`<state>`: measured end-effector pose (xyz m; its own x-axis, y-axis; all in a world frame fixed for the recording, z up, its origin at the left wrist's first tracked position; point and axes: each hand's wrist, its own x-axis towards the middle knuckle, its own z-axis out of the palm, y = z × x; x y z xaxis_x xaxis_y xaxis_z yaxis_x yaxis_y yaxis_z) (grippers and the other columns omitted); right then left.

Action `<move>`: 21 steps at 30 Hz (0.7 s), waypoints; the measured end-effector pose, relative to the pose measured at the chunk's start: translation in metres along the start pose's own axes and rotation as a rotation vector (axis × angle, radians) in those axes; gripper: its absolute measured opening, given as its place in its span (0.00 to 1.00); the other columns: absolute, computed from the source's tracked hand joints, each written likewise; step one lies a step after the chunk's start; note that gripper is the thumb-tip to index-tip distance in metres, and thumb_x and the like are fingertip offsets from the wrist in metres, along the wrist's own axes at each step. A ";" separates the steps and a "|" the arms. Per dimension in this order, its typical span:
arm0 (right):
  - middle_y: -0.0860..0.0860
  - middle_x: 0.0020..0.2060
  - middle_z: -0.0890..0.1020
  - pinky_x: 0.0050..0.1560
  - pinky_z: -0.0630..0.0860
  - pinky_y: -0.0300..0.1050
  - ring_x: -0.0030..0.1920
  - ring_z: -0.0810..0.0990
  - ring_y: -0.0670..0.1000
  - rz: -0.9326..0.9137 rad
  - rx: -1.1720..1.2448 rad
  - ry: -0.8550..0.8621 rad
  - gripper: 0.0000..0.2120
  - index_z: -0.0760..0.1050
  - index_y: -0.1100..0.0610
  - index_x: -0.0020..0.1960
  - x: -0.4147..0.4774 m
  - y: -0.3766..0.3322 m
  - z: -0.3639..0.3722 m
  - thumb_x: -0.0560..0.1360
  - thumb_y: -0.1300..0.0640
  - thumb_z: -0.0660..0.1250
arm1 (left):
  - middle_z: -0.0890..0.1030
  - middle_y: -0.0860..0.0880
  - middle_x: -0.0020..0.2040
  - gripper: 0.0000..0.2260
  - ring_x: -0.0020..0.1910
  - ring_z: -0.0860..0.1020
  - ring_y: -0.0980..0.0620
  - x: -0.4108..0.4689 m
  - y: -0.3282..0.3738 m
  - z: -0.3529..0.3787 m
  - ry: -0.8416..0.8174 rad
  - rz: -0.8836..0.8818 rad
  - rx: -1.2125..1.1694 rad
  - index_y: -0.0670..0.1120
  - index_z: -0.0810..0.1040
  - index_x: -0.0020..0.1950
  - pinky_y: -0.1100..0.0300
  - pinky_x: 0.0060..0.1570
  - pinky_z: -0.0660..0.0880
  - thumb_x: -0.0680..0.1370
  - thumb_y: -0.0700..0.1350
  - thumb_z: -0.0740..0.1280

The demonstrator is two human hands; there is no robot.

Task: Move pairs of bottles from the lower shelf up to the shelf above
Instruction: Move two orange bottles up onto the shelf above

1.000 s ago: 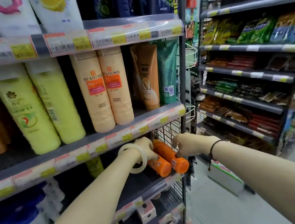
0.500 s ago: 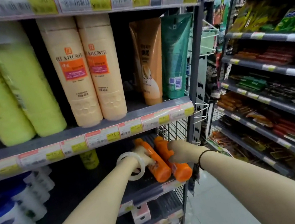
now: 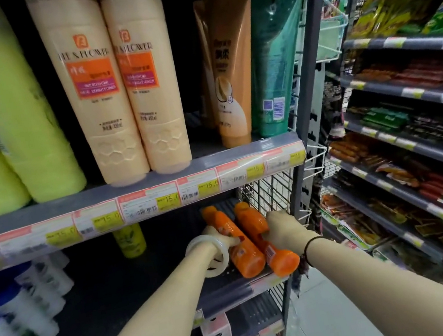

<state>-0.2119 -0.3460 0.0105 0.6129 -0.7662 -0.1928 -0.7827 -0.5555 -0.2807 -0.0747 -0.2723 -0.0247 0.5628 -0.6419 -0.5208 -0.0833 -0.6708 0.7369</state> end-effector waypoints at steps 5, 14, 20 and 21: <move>0.62 0.58 0.79 0.54 0.75 0.50 0.59 0.78 0.63 0.086 0.066 0.082 0.15 0.73 0.65 0.58 0.001 0.001 0.017 0.77 0.57 0.64 | 0.73 0.37 0.67 0.29 0.64 0.74 0.38 0.006 0.001 0.008 0.037 0.048 -0.150 0.37 0.65 0.70 0.45 0.63 0.73 0.73 0.42 0.72; 0.51 0.36 0.72 0.34 0.68 0.43 0.43 0.73 0.55 0.264 0.492 0.069 0.13 0.68 0.60 0.44 0.007 -0.002 0.034 0.77 0.50 0.64 | 0.75 0.40 0.63 0.46 0.58 0.77 0.38 0.028 -0.023 -0.008 -0.071 -0.105 -0.230 0.48 0.63 0.70 0.40 0.59 0.75 0.56 0.51 0.79; 0.61 0.57 0.79 0.55 0.78 0.52 0.56 0.80 0.61 0.344 0.760 0.014 0.25 0.69 0.65 0.63 0.014 -0.004 0.039 0.76 0.47 0.65 | 0.77 0.39 0.59 0.34 0.52 0.80 0.40 0.013 -0.020 -0.013 -0.074 -0.127 -0.325 0.45 0.65 0.69 0.42 0.52 0.78 0.68 0.53 0.75; 0.62 0.59 0.78 0.57 0.78 0.54 0.57 0.80 0.61 0.351 0.781 0.009 0.26 0.68 0.65 0.64 0.015 -0.005 0.040 0.76 0.47 0.66 | 0.77 0.39 0.60 0.33 0.52 0.80 0.40 0.015 -0.020 -0.013 -0.065 -0.127 -0.344 0.45 0.65 0.69 0.41 0.51 0.78 0.69 0.54 0.74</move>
<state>-0.1948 -0.3420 -0.0284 0.3458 -0.8564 -0.3833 -0.6261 0.0937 -0.7741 -0.0538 -0.2637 -0.0422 0.4965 -0.5911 -0.6357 0.2713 -0.5900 0.7605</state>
